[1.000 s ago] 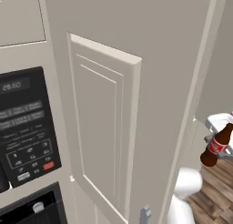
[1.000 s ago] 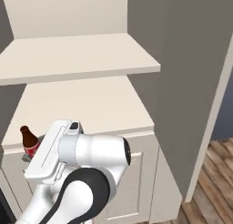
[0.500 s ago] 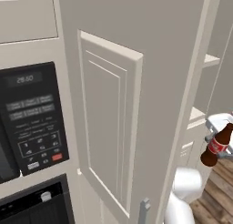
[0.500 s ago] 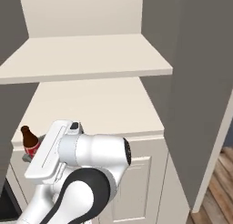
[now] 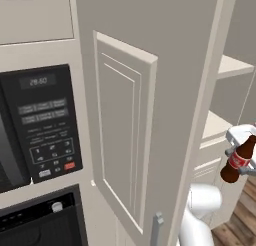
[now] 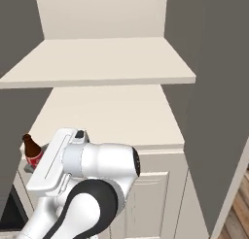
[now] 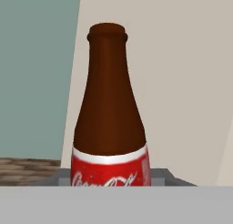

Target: Pick the bottled drink from the counter and place it in the open cabinet.

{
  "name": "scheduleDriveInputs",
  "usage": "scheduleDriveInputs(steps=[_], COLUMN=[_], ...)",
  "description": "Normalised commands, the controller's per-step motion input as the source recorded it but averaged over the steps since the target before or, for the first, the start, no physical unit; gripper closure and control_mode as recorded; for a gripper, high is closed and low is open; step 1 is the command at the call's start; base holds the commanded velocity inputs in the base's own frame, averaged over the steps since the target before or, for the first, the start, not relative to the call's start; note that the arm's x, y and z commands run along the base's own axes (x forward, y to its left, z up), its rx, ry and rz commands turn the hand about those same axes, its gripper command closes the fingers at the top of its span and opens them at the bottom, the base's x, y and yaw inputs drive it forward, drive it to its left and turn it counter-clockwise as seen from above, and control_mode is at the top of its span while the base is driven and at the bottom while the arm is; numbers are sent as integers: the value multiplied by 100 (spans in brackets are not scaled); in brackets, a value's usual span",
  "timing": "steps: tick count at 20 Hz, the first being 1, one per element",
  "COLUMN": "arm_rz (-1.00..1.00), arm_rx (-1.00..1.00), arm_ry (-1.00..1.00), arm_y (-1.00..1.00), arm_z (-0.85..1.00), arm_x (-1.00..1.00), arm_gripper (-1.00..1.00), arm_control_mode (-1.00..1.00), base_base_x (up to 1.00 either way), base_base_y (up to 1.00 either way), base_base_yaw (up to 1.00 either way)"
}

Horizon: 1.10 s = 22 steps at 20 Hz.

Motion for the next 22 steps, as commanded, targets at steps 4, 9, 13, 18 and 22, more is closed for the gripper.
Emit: scheduleDriveInputs(steps=[4, 9, 13, 18, 22], arm_rz=[0, 0, 0, 0, 0], arm_rx=[0, 0, 0, 0, 0], arm_ry=[0, 0, 0, 0, 0], arm_y=[0, 0, 0, 0, 0], arm_z=[0, 0, 0, 0, 0], arm_x=[0, 0, 0, 0, 0], arm_gripper=[100, 100, 100, 100, 100], arm_control_mode=[100, 100, 100, 100, 100], base_base_x=[25, 28, 38, 46, 45], base_base_y=[6, 7, 4, 1, 1], base_base_yaw=[18, 18, 20, 19, 17])
